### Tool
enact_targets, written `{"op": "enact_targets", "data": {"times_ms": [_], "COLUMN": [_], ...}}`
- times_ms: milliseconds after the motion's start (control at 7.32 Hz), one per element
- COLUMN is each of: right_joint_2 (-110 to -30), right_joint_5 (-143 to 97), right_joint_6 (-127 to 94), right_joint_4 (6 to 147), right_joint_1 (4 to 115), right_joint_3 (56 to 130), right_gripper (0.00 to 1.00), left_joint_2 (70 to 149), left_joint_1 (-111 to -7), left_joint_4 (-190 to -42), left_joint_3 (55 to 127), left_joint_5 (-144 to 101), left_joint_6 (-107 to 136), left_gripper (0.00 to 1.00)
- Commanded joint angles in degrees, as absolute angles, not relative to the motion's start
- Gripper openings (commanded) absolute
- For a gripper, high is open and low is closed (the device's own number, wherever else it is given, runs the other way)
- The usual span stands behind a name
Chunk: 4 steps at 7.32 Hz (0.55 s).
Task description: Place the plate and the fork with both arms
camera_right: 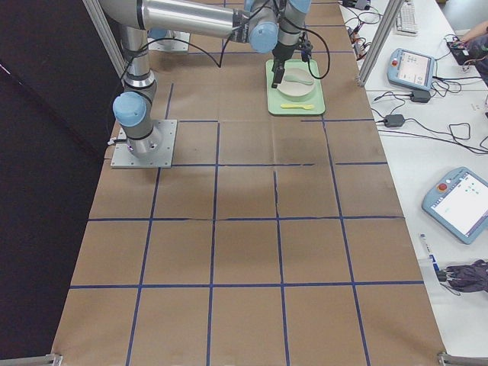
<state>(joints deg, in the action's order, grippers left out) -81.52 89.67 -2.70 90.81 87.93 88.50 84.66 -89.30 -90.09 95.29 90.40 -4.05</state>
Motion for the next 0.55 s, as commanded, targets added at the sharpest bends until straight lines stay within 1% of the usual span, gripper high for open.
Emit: {"op": "enact_targets", "data": {"times_ms": [0, 410], "right_joint_2": [-88.31, -89.38], "right_joint_5": [89.47, 89.46], "right_joint_6": [-3.42, -3.43], "right_joint_4": [90.35, 89.74], "right_joint_1": [87.71, 89.9], "right_joint_3": [90.18, 90.44], "right_gripper": [1.0, 1.0], "left_joint_2": [84.64, 84.64], "left_joint_1": [-89.3, -89.3], "left_joint_4": [-90.09, -90.09], "left_joint_3": [95.36, 95.54], "left_joint_5": [90.44, 90.62], "left_joint_6": [-4.04, -4.22], "left_gripper": [1.0, 1.0]}}
